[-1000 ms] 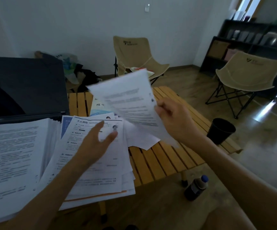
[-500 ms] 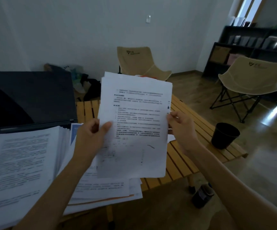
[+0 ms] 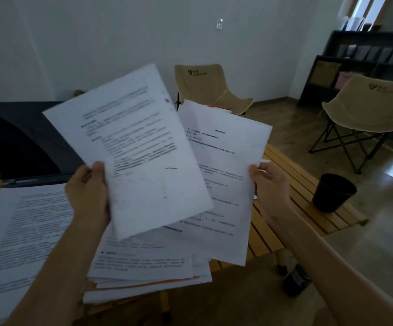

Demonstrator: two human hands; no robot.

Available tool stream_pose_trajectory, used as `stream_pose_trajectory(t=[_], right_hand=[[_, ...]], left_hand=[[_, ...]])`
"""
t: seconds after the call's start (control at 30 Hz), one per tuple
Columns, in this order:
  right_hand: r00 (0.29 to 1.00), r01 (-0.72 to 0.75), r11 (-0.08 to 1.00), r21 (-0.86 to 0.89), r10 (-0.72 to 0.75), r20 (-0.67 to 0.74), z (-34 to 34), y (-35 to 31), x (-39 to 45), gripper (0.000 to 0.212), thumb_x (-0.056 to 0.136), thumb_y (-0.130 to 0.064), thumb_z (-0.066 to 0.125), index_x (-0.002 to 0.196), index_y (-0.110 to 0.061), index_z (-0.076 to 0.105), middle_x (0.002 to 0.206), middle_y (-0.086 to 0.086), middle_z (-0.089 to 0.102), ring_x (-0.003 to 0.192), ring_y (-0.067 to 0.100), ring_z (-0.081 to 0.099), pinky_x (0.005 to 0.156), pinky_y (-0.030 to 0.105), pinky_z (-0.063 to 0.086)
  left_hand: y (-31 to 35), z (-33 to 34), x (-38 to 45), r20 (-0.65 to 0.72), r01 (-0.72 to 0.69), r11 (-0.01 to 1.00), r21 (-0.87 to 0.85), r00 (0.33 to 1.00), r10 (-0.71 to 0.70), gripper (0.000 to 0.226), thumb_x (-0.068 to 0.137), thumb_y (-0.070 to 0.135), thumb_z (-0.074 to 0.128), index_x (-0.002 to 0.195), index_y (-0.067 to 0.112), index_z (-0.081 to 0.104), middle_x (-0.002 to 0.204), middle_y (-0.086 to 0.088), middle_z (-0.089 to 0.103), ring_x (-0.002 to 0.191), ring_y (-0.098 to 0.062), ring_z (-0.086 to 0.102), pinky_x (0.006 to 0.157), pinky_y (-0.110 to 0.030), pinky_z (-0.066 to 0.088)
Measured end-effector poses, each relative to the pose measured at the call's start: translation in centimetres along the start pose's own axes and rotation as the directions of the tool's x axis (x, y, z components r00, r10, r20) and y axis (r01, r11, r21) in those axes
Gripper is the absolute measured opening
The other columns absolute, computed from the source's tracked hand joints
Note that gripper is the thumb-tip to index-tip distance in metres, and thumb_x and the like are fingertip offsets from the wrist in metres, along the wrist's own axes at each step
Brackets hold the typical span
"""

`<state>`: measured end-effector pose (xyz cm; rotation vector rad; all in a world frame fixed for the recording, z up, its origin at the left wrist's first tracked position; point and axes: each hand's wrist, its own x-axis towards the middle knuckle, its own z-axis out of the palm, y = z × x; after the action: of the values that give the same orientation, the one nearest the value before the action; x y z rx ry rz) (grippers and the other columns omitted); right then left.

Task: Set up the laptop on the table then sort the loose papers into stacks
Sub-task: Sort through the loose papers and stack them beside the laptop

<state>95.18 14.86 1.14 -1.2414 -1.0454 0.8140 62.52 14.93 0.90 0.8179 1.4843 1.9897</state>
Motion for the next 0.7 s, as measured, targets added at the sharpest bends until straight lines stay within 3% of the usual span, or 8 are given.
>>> stream_pose_trajectory(t=[0.07, 0.13, 0.27, 0.4, 0.5, 0.6, 0.67, 0.7], right_hand=[[0.999, -0.027, 1.0, 0.001, 0.027, 0.019, -0.2, 0.2, 0.1, 0.021, 0.101, -0.019, 0.057, 0.099, -0.003, 0.07, 0.086, 0.002, 0.074, 0.078, 0.016, 0.069, 0.066, 0.027, 0.056], [0.994, -0.099, 0.994, 0.048, 0.097, 0.048, 0.0, 0.3, 0.2, 0.021, 0.1, -0.021, 0.058, 0.099, -0.004, 0.07, 0.09, 0.006, 0.074, 0.084, 0.021, 0.07, 0.073, 0.034, 0.059], [0.982, -0.162, 0.987, -0.005, 0.161, 0.1, 2.6, 0.4, -0.3, 0.018, 0.095, -0.02, 0.066, 0.091, -0.004, 0.072, 0.09, 0.011, 0.076, 0.087, 0.027, 0.072, 0.079, 0.04, 0.06], [0.937, -0.294, 0.956, -0.001, 0.288, 0.196, 6.4, 1.3, -0.8, 0.032, 0.098, -0.028, 0.056, 0.097, 0.002, 0.068, 0.097, 0.024, 0.072, 0.079, 0.032, 0.067, 0.072, 0.042, 0.056], [0.841, -0.484, 0.875, -0.017, 0.47, 0.266, 8.6, 2.5, -1.1, 0.041, 0.103, -0.046, 0.042, 0.11, -0.013, 0.066, 0.103, 0.015, 0.074, 0.096, 0.031, 0.07, 0.087, 0.046, 0.058], [0.832, -0.393, 0.888, -0.239, 0.454, 0.318, 10.2, 5.0, -1.6, 0.031, 0.097, -0.022, 0.056, 0.126, -0.01, 0.055, 0.12, 0.016, 0.065, 0.103, 0.031, 0.067, 0.088, 0.047, 0.059], [0.842, -0.301, 0.871, -0.388, 0.434, 0.321, 10.2, 6.2, -1.6, 0.039, 0.092, -0.011, 0.06, 0.13, -0.012, 0.05, 0.122, 0.013, 0.062, 0.099, 0.026, 0.068, 0.077, 0.037, 0.062], [0.872, -0.214, 0.86, -0.464, 0.382, 0.305, 9.8, 6.3, -1.4, 0.035, 0.093, -0.011, 0.06, 0.127, -0.012, 0.053, 0.119, 0.011, 0.064, 0.096, 0.024, 0.068, 0.071, 0.03, 0.061]], left_hand=[[-0.6, -0.7, 0.8, 0.053, 0.062, 0.998, 0.018, 0.997, -0.062, 0.044, 0.089, 0.026, 0.065, 0.074, -0.01, 0.044, 0.069, -0.009, 0.04, 0.061, -0.015, 0.037, 0.059, -0.028, 0.034], [-0.9, -0.5, 0.3, 0.14, 0.013, 0.991, 0.136, 0.99, -0.032, 0.043, 0.088, 0.031, 0.064, 0.077, -0.008, 0.05, 0.069, -0.011, 0.047, 0.064, -0.015, 0.042, 0.063, -0.03, 0.038], [-1.0, 1.9, -2.6, 0.347, -0.078, 0.927, 0.366, 0.936, -0.058, 0.014, 0.094, 0.025, 0.06, 0.09, 0.012, 0.059, 0.081, 0.005, 0.06, 0.07, -0.009, 0.054, 0.057, -0.024, 0.04], [-1.0, 1.8, -3.1, 0.317, -0.057, 0.863, 0.503, 0.941, -0.122, 0.023, 0.092, 0.018, 0.063, 0.112, 0.016, 0.051, 0.1, 0.001, 0.061, 0.081, -0.017, 0.059, 0.062, -0.026, 0.042], [-1.1, -0.1, -2.3, 0.286, -0.113, 0.71, 0.695, 0.949, -0.13, 0.039, 0.092, 0.009, 0.058, 0.128, 0.011, 0.042, 0.109, -0.009, 0.056, 0.09, -0.029, 0.057, 0.072, -0.033, 0.04], [-2.2, -1.2, -2.5, 0.336, -0.193, 0.544, 0.817, 0.925, -0.176, 0.045, 0.089, 0.003, 0.054, 0.13, 0.01, 0.036, 0.106, -0.017, 0.054, 0.083, -0.029, 0.053, 0.068, -0.037, 0.046], [-3.4, -1.1, -3.1, 0.416, -0.363, 0.303, 0.881, 0.9, -0.13, 0.056, 0.088, 0.009, 0.056, 0.138, 0.012, 0.031, 0.13, -0.024, 0.043, 0.109, -0.035, 0.049, 0.092, -0.046, 0.046], [-4.0, -0.6, -3.6, 0.489, -0.467, 0.171, 0.867, 0.864, -0.12, 0.065, 0.089, 0.013, 0.056, 0.146, 0.015, 0.025, 0.145, -0.023, 0.032, 0.128, -0.036, 0.038, 0.106, -0.047, 0.036]])
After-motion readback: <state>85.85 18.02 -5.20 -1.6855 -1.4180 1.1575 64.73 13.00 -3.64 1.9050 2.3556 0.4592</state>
